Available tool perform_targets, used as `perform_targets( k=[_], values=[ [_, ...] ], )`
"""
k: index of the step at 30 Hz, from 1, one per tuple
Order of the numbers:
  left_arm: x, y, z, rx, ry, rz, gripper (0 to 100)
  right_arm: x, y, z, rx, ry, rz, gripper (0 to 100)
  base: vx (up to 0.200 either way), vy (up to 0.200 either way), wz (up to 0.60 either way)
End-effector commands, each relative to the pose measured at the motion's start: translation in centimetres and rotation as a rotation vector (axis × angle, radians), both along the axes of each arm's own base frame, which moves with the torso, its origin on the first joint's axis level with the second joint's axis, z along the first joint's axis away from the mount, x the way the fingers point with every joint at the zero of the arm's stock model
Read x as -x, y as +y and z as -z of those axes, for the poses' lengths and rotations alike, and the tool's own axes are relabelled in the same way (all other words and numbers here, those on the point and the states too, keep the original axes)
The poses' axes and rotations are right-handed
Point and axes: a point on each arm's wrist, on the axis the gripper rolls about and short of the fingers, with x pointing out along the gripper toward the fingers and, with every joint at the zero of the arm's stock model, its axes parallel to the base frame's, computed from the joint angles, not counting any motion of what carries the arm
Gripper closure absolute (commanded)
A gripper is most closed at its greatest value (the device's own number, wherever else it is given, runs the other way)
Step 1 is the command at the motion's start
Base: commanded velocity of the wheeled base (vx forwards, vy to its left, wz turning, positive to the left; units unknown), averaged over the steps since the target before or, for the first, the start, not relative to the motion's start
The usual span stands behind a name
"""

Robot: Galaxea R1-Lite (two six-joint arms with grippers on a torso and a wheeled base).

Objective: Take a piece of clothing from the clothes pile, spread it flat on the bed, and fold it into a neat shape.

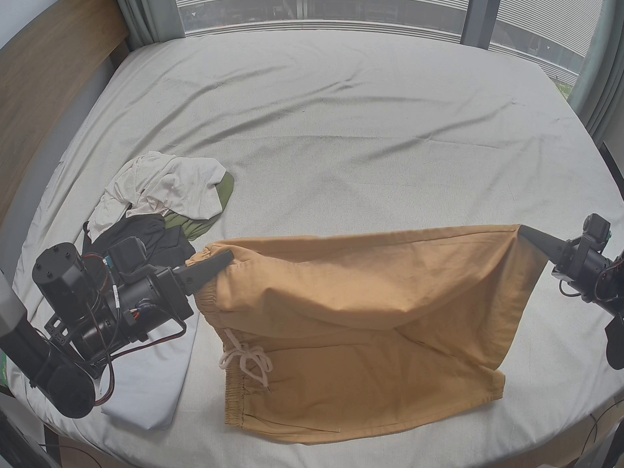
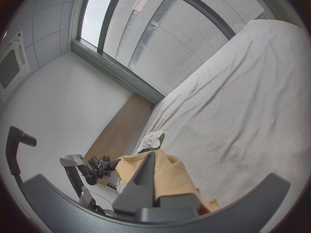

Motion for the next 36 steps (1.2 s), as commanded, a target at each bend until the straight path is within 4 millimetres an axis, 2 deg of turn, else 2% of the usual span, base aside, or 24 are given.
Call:
perform_targets(
  k=[1, 16, 36],
  values=[
    [-0.2, 0.2, 0.1, -0.002, 0.002, -0.008, 100, 0.6, -0.3, -1.0, -0.012, -0.021, -0.005, 100, 0.0, 0.0, 0.0],
    [-0.6, 0.8, 0.1, -0.004, -0.006, -0.038, 100, 0.9, -1.8, -1.8, -0.004, -0.051, 0.02, 100, 0.0, 0.0, 0.0],
    [-0.9, 1.2, 0.0, -0.003, -0.01, -0.056, 100, 0.8, -2.1, -1.9, -0.003, -0.056, 0.034, 100, 0.0, 0.0, 0.0]
  ],
)
